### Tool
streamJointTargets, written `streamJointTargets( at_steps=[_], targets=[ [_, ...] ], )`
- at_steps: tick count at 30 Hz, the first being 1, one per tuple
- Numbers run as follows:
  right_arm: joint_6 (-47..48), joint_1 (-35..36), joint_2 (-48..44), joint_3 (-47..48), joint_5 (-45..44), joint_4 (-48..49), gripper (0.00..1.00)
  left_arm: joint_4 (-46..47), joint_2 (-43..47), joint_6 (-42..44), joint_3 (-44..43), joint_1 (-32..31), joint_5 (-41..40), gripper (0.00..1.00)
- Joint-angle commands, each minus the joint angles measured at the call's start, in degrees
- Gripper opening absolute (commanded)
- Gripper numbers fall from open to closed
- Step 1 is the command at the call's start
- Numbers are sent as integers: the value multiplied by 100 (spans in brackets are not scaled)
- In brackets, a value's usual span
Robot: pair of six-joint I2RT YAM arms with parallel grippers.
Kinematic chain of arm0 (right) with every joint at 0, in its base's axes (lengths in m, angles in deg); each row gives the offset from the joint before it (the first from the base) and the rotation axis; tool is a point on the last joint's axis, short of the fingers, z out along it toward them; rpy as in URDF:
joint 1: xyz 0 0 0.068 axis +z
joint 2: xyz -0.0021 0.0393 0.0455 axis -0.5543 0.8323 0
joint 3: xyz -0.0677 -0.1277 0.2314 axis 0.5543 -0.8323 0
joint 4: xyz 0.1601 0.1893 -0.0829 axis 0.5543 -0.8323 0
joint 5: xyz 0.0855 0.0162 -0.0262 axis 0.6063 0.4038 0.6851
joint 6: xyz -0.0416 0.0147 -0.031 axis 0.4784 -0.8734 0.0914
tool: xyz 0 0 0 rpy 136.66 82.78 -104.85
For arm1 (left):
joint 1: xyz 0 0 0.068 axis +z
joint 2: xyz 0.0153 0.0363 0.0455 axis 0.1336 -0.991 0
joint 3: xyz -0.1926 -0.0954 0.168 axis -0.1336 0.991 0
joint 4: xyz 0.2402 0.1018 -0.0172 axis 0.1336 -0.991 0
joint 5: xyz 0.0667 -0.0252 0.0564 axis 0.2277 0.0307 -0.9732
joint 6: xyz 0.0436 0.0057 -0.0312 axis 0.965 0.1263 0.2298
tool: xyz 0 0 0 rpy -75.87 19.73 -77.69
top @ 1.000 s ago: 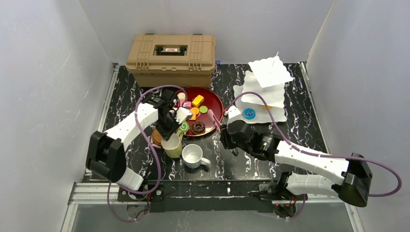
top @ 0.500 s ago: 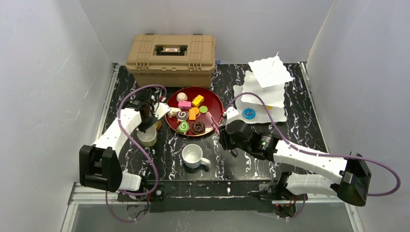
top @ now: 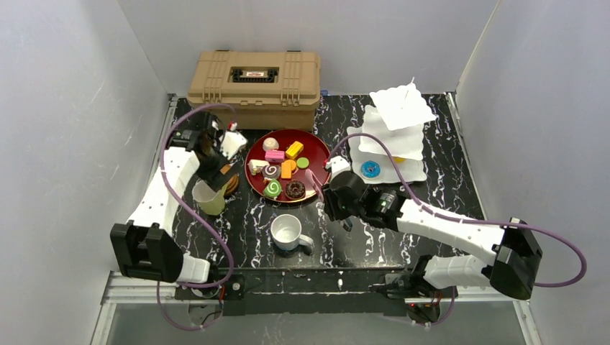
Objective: Serve the afternoon tea
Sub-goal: Place the cup at the center of the board, then pick up the cup at the center of the board.
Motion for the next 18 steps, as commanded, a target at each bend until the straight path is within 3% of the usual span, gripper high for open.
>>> streamJointTargets(
  at_steps=[1,3,6,9,18],
  targets=[
    [79,-176,241,666,291,-442,43,-1501,250,-435,-1315,5,1215,93],
    [103,-282,330,781,379,-591,43,-2125,148,-633,-1892,-187,1906,94],
    [104,-468,375,833,511,-632,43,-2465,99,-1166,-2070,-1099,2141,92],
    [56,-573,384,842,566,-637,43,-2184,60,-1567,-1610,-2067,1974,92],
    [-68,-767,194,688,546,-678,44,-1288,-577,-2079,-734,-3440,1998,91]
  ],
)
